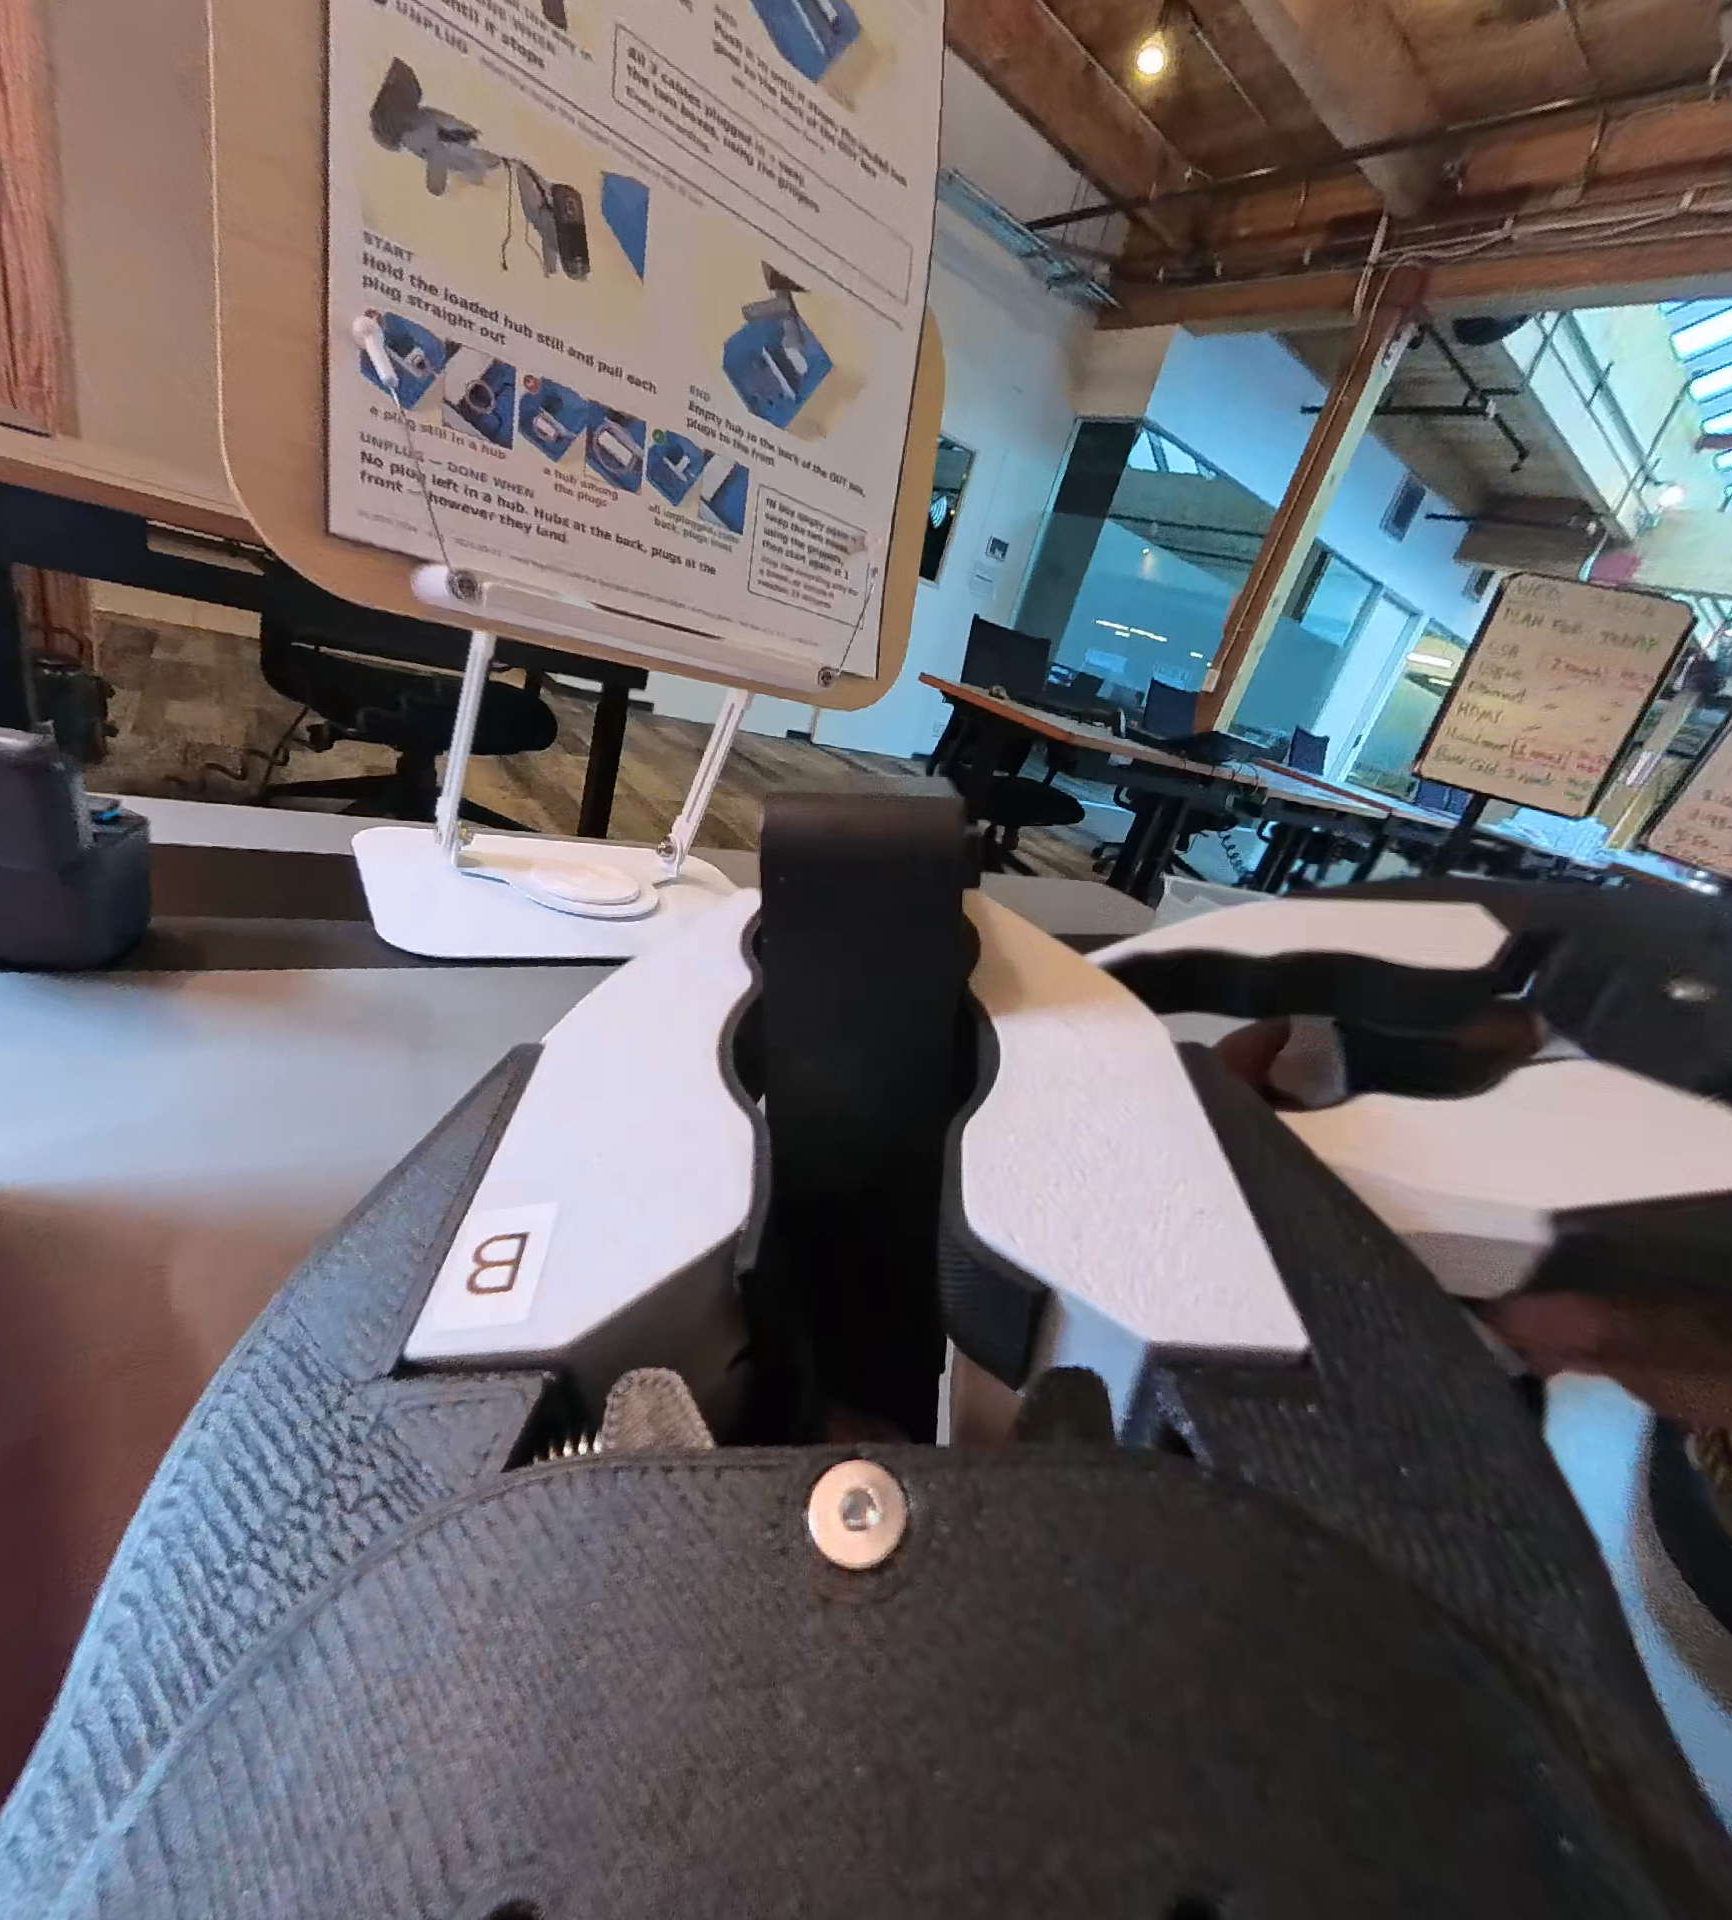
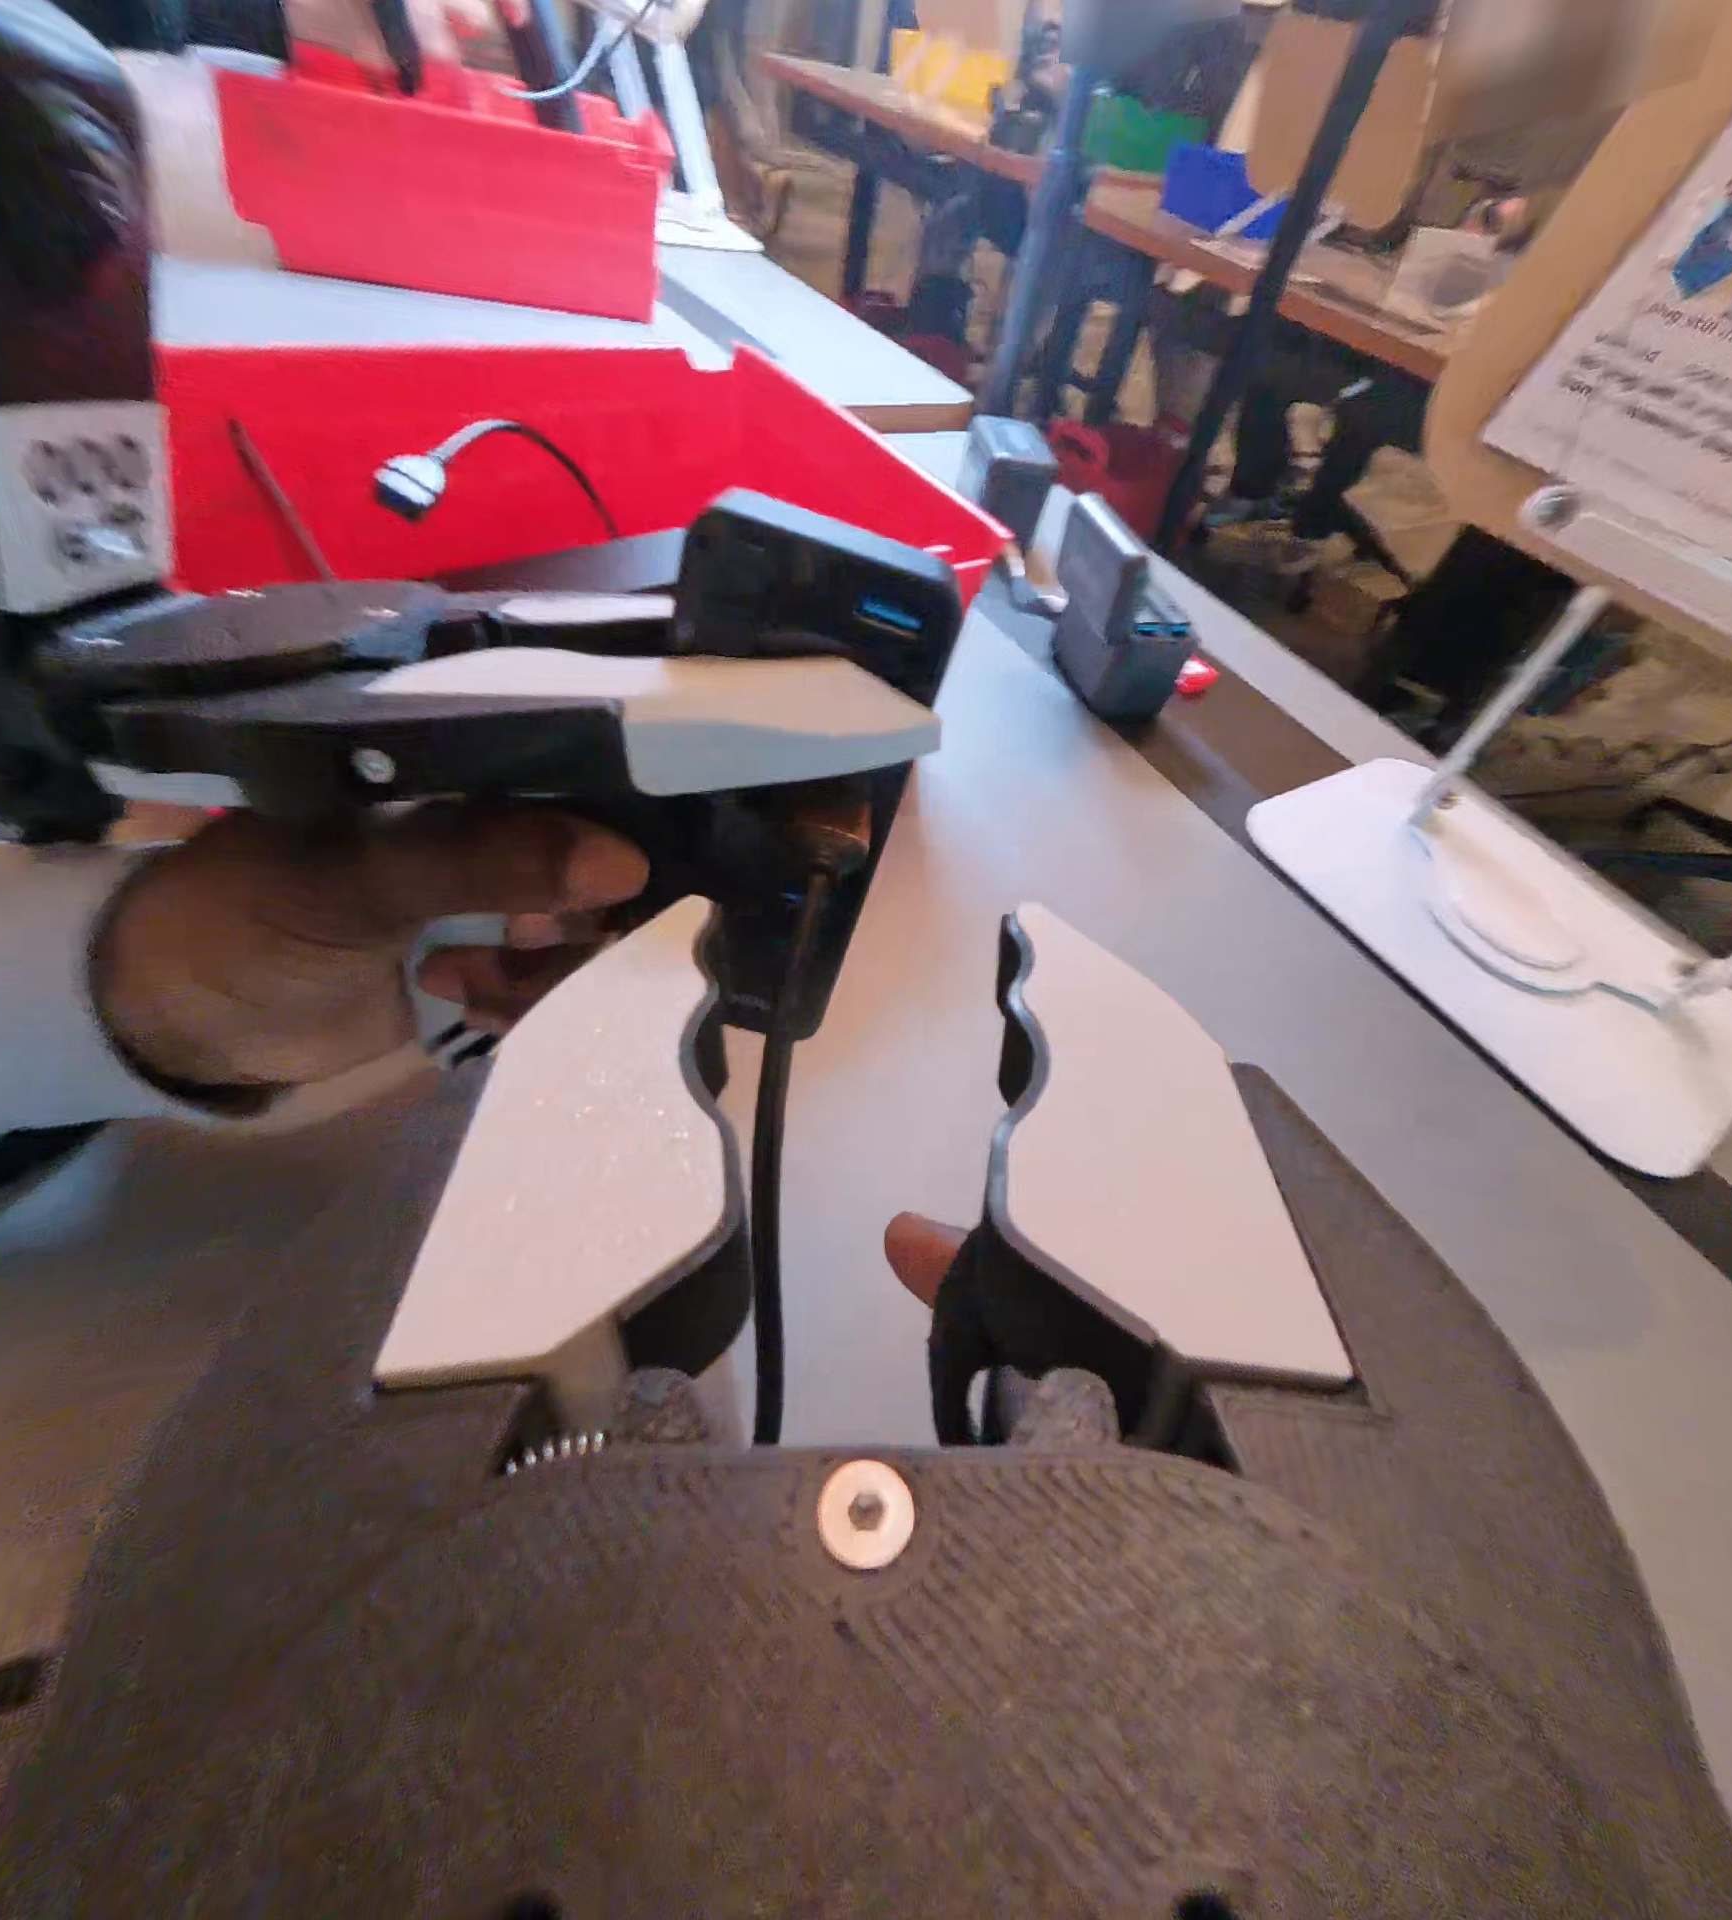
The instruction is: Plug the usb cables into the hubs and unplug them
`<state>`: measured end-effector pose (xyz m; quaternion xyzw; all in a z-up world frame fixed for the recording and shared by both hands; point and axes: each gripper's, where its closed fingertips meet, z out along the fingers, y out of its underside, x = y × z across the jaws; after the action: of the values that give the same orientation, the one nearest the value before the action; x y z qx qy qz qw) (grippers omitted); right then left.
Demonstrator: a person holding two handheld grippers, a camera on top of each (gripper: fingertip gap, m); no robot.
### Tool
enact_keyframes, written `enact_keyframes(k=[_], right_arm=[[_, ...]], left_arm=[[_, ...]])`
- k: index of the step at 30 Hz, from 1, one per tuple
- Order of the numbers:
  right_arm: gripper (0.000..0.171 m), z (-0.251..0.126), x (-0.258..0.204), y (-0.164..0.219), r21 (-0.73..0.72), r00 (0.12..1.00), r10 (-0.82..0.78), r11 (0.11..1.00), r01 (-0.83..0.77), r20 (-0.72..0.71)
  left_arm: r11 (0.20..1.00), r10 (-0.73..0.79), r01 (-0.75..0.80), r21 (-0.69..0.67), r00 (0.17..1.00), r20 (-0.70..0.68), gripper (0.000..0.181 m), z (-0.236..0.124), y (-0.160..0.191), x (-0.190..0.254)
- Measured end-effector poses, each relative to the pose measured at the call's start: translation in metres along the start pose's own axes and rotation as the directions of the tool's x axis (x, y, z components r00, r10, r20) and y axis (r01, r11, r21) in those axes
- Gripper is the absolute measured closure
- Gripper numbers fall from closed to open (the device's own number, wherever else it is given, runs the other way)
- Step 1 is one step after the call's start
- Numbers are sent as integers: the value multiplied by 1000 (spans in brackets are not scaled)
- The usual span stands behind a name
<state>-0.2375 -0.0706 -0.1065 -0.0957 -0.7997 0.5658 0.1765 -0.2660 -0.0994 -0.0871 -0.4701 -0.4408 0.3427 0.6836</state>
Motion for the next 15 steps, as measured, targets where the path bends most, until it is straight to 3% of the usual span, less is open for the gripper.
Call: enact_keyframes(k=[3, 5, 10, 15], right_arm=[[144, 4, -5, -6, 68, 1000, 28, 997, -28, 7], [149, 4, -7, -3, 60, 995, 86, 994, -90, 56], [154, 7, -9, 5, 44, 985, 147, 987, -152, 90], [155, 10, -10, 3, 76, 995, 99, 992, -100, 25]], left_arm=[[999, 43, -43, 5, 999, -23, 148, 0, -1, 5], [995, 103, -103, -5, 994, -31, 150, 0, 3, 9], [964, 267, -267, 9, 963, -44, 148, 1, 5, 21], [937, 350, -350, 19, 937, -11, 151, -1, 1, 18]])
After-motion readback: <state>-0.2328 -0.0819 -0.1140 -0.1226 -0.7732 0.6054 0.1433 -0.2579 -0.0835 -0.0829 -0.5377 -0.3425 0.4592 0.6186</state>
